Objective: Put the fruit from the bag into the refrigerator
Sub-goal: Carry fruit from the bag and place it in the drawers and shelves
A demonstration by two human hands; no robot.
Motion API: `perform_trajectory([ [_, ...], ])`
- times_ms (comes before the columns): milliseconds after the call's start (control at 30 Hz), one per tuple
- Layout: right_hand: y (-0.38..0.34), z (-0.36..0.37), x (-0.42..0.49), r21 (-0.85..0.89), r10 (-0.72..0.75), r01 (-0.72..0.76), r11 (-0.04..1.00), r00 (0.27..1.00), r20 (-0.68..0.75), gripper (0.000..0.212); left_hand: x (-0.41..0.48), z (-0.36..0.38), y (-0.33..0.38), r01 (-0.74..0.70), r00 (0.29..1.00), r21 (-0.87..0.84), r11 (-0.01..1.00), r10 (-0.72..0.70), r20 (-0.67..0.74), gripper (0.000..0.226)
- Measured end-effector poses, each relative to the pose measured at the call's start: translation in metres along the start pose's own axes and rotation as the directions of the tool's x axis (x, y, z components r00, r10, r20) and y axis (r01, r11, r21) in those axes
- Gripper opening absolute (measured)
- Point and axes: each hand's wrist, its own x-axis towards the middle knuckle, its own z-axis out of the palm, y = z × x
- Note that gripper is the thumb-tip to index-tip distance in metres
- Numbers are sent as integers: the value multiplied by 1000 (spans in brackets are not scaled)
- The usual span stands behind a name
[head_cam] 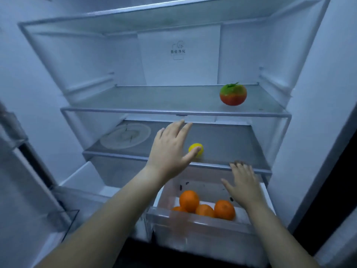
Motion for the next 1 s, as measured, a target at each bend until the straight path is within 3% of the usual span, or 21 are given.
perform_trajectory([
  [200, -6, -8, -3, 193, -29, 33, 981, 999, -20, 58, -72, -37, 2, 163, 987, 54, 985, -163, -1, 70],
  [333, -70, -30, -15, 413, -214, 255, 874, 966, -143, 53, -121, -72, -7, 251, 966, 143, 957, -258, 27, 70],
  [467, -172, -76, -46, 500, -424, 520, 693, 854, -301, 49, -183, -132, -17, 398, 916, 219, 891, -399, -40, 72],
  [600, -269, -126, -100, 572, -527, 659, 488, 745, -409, 46, -252, -206, -14, 501, 866, 218, 838, -480, -143, 62],
  [700, -331, -159, -150, 618, -593, 714, 330, 666, -453, 45, -302, -254, -9, 560, 829, 258, 788, -533, -171, 59],
  [800, -380, -180, -197, 616, -664, 748, 248, 594, -454, 51, -350, -292, -10, 620, 784, 335, 710, -579, -222, 59],
  [867, -422, -189, -233, 617, -712, 767, 175, 532, -458, 50, -395, -325, -14, 681, 728, 383, 624, -636, -257, 61],
  [1000, -505, -202, -313, 695, -768, 716, 65, 480, -423, 54, -493, -397, -18, 778, 610, 435, 453, -712, -349, 62],
])
